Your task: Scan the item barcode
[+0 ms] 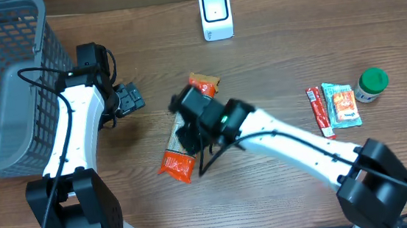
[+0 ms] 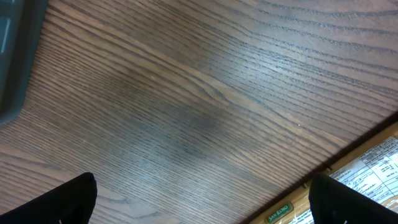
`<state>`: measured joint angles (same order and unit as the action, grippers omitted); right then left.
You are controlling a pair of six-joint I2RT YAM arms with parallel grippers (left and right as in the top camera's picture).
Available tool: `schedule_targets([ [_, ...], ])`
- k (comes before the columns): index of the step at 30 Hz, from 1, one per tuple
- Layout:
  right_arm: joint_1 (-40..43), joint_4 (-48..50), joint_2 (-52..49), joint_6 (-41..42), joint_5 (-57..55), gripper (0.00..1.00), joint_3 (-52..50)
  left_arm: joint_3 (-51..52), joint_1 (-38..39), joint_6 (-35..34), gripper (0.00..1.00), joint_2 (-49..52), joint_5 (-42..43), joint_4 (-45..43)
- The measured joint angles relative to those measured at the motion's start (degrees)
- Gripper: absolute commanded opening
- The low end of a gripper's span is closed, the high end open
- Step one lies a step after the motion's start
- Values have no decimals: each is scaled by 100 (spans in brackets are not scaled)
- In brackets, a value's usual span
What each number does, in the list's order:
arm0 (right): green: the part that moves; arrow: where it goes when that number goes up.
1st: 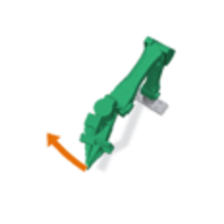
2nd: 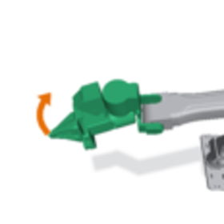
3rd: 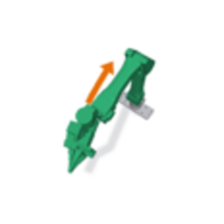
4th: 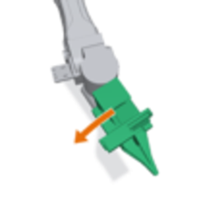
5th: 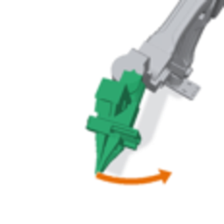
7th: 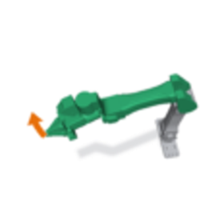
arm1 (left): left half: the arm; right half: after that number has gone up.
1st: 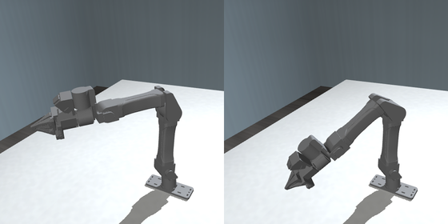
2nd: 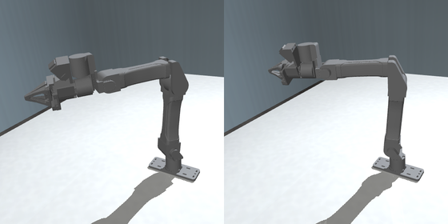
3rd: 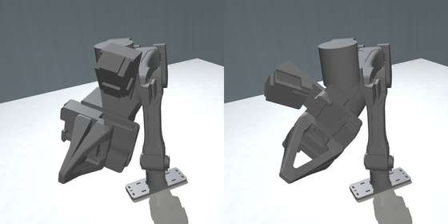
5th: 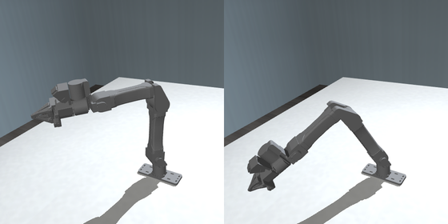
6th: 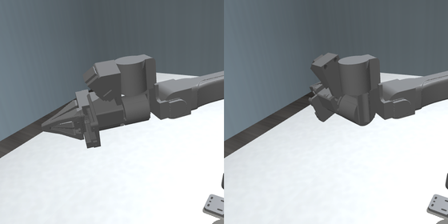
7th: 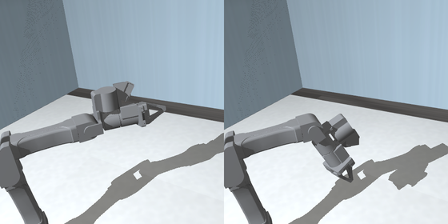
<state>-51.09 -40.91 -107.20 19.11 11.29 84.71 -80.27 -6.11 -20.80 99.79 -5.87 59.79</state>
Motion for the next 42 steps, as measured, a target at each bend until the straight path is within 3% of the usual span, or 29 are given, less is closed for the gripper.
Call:
schedule_targets([
  [3,391,319,-11,-157,-114,4,0,0,0,0,100,0,2,0],
  [8,831,1316,-94,-402,-229,4,0,0,0,0,100,0,0,0],
  [17,730,3279,-1019,-667,-955,4,11,0,0,0,100,0,0,2],
  [21,713,3692,-1412,-710,-1408,4,4,0,0,0,100,0,0,0],
  [31,750,3486,-1860,-719,-2015,4,4,0,0,0,100,0,0,0],
  [37,905,2778,-1897,-710,-2057,4,83,0,0,0,100,0,0,0],
  [42,1139,1368,-1606,-623,-2063,4,195,0,0,0,100,0,0,0],
])
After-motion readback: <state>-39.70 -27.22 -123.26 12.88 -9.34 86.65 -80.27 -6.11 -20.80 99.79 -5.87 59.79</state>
